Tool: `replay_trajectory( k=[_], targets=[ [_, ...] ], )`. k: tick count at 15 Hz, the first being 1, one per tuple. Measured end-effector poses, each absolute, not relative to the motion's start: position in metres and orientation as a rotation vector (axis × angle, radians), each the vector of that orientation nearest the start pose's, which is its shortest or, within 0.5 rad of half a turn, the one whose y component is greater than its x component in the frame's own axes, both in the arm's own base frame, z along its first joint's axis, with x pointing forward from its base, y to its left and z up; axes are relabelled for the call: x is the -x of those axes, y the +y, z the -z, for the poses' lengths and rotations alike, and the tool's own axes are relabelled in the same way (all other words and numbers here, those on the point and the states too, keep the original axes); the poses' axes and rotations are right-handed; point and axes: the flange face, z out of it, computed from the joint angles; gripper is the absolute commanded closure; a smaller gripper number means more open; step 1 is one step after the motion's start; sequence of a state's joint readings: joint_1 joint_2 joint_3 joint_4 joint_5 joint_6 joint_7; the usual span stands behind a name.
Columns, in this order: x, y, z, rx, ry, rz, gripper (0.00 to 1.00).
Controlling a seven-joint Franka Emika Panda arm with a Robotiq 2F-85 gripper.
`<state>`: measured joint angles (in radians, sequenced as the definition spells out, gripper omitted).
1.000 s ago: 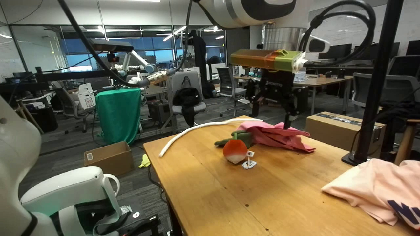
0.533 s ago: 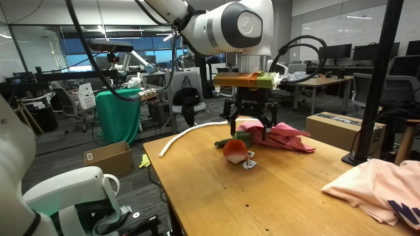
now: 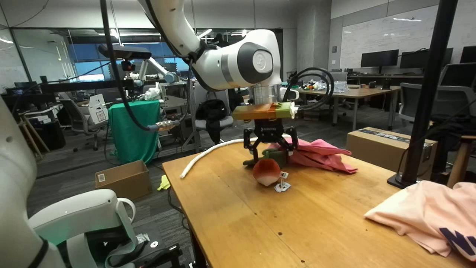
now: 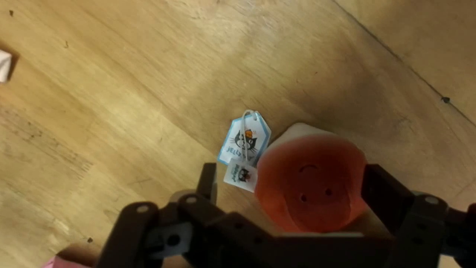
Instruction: Move the towel to the right, move the rope to the left, move the peach shirt to the right, move the radish forwards
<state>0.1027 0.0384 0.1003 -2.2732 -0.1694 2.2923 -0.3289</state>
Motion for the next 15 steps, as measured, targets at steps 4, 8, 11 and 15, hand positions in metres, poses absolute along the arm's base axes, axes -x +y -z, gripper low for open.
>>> replay_trajectory(
  k=[4,8,11,15],
  targets=[
    [-0.511,0.111,-0.331,3.077,-1.061,-0.004,0.00],
    [-0.511,0.115,-0.325,3.036,-1.025,0.014,0.00],
    [-0.512,0.116,-0.316,2.997,-1.024,0.023,0.00],
    [-0.516,0.112,-0.302,2.982,-1.039,0.022,0.26]
  ],
)
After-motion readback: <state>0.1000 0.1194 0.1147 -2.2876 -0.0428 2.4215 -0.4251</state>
